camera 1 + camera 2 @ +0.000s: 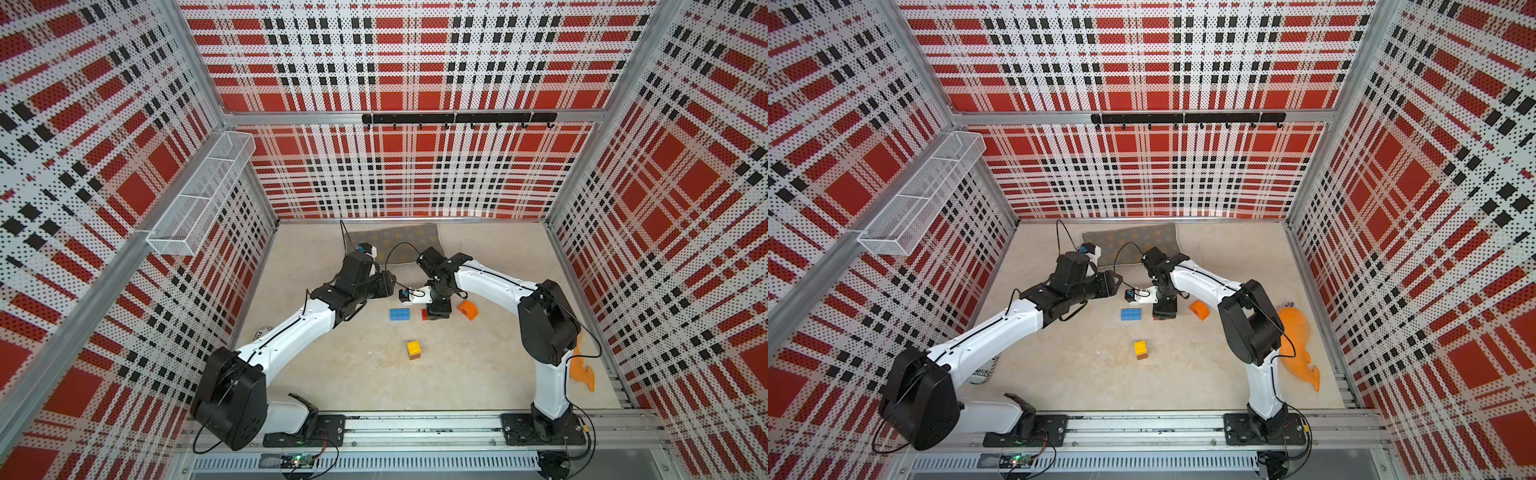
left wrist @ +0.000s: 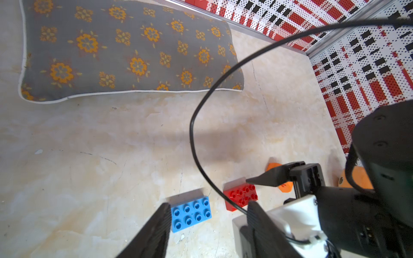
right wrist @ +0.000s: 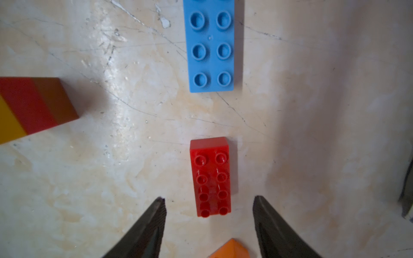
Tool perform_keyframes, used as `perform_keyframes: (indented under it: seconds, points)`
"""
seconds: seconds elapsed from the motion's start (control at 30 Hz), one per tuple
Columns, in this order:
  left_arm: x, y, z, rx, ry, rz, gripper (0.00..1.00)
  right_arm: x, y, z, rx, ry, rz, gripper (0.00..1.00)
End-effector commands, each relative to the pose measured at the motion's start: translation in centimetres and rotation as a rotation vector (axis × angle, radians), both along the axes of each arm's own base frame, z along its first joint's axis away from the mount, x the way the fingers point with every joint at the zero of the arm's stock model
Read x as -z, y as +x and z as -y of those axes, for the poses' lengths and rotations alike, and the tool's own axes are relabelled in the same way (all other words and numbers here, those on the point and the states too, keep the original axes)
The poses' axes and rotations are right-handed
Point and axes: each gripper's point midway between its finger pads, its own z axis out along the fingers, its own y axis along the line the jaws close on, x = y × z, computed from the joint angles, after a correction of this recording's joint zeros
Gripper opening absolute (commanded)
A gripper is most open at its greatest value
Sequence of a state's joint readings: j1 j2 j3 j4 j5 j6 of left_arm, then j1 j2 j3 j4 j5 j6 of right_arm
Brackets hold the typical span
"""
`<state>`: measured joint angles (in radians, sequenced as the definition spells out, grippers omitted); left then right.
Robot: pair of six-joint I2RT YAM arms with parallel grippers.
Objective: Assemble an ice cream with lego
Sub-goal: Pick up the lego brick from the center of the board.
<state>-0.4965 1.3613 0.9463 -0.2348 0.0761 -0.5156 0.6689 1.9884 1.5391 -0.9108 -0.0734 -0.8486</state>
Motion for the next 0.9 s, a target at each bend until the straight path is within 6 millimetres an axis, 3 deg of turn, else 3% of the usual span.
perform_keyframes:
  seconds: [0.0, 0.53, 0.87]
  points:
    - [-0.2, 0.0, -0.1, 0.013, -0.003, 0.022, 0.59, 0.8, 0.7, -0.6, -0.001, -0.011, 0.021, 0.67]
    - [0.5, -0.2, -0.2, 0.016, 0.007, 0.007, 0.59, 2.7, 0.5, -0.5, 0.000, -0.036, -0.010, 0.65]
    - [0.6, -0.2, -0.3, 0.010, 0.015, 0.005, 0.59, 3.3, 0.6, -0.4, 0.010, -0.049, -0.014, 0.57]
